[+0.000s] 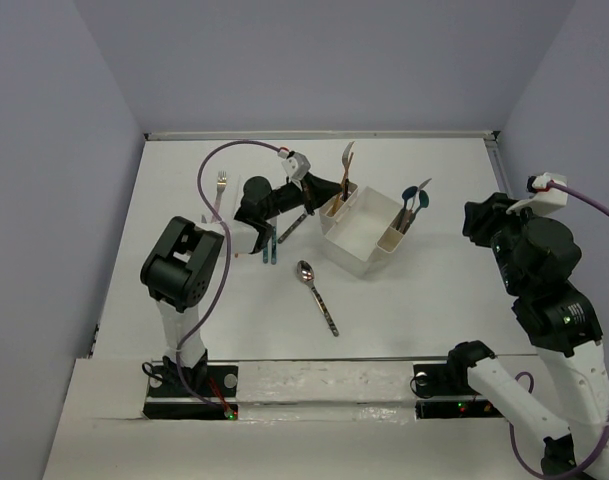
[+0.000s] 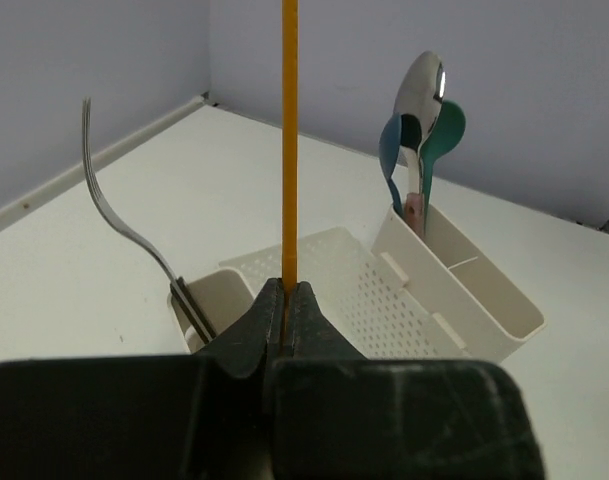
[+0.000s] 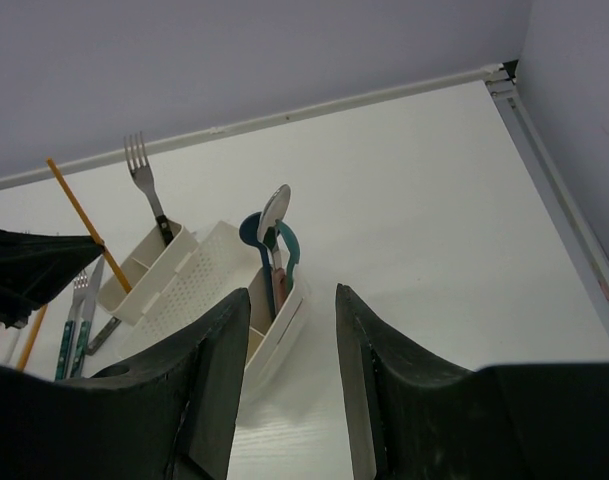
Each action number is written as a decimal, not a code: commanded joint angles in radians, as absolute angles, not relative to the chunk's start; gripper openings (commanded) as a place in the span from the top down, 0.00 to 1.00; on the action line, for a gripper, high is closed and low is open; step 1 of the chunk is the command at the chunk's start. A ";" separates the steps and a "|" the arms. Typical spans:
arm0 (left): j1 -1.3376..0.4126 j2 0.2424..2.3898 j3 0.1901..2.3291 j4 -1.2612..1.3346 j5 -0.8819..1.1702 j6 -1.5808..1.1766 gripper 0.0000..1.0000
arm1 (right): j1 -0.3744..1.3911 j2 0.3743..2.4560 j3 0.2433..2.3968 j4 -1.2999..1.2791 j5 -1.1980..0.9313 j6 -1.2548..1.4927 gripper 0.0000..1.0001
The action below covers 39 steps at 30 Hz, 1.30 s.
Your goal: Sort the eating utensils into containers
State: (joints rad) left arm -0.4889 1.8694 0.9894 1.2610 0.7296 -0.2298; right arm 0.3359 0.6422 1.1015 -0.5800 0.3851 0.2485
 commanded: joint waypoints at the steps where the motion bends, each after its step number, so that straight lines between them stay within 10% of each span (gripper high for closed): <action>1: -0.476 1.882 0.963 1.382 0.724 -0.192 1.00 | 0.345 0.637 1.158 -0.610 0.408 0.258 0.55; 12: -0.456 1.902 0.931 1.385 0.718 -0.160 1.00 | 0.345 0.634 1.164 -0.638 0.417 0.264 0.55; 15: -0.454 1.894 0.896 1.368 0.747 -0.107 0.68 | 0.345 0.632 1.161 -0.638 0.419 0.262 0.54; 21: -0.449 1.865 0.893 1.341 0.802 -0.055 0.44 | 0.345 0.632 1.158 -0.640 0.414 0.262 0.54; 33: -0.428 1.718 1.067 1.068 0.801 -0.077 0.39 | 0.345 0.630 1.173 -0.615 0.405 0.233 0.53; 39: -0.322 1.638 1.270 0.486 0.623 0.042 0.44 | 0.345 0.626 1.144 -0.615 0.406 0.250 0.53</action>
State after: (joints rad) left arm -0.3908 1.7187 1.1290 0.8772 0.7624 -0.0792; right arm 0.3359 0.6388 1.1336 -0.6434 0.4038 0.2546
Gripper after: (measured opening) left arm 0.585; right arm 0.466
